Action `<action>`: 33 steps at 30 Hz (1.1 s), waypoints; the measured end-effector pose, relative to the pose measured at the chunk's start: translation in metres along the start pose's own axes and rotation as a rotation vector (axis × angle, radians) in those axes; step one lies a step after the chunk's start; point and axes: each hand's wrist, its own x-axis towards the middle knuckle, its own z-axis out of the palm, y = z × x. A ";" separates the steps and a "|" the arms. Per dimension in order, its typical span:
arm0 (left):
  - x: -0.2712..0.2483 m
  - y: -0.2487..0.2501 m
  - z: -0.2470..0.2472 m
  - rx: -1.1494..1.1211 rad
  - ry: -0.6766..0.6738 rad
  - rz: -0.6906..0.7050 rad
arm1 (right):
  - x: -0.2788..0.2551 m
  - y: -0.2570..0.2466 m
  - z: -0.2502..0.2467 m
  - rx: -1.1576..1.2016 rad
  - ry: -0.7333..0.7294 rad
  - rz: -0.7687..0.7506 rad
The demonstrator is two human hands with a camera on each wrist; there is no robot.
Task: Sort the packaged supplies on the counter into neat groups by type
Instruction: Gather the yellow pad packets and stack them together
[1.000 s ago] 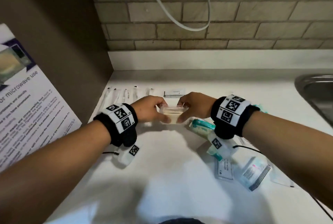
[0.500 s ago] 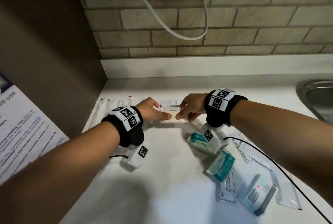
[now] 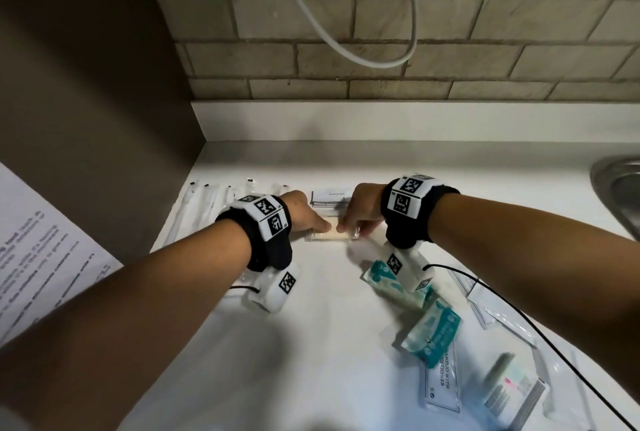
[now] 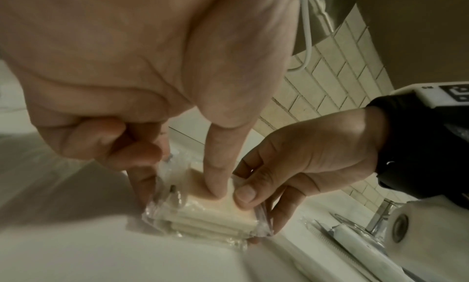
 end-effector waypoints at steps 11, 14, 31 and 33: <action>-0.005 0.013 0.000 0.155 0.018 0.027 | 0.003 0.000 0.001 -0.075 0.039 0.002; -0.001 0.010 0.001 0.177 -0.008 0.032 | 0.002 0.000 0.004 -0.119 0.021 -0.024; -0.009 0.008 -0.003 0.417 -0.028 0.264 | 0.002 -0.015 0.019 -0.588 0.102 -0.143; -0.009 0.010 -0.001 0.436 -0.014 0.272 | 0.004 -0.014 0.020 -0.602 0.110 -0.151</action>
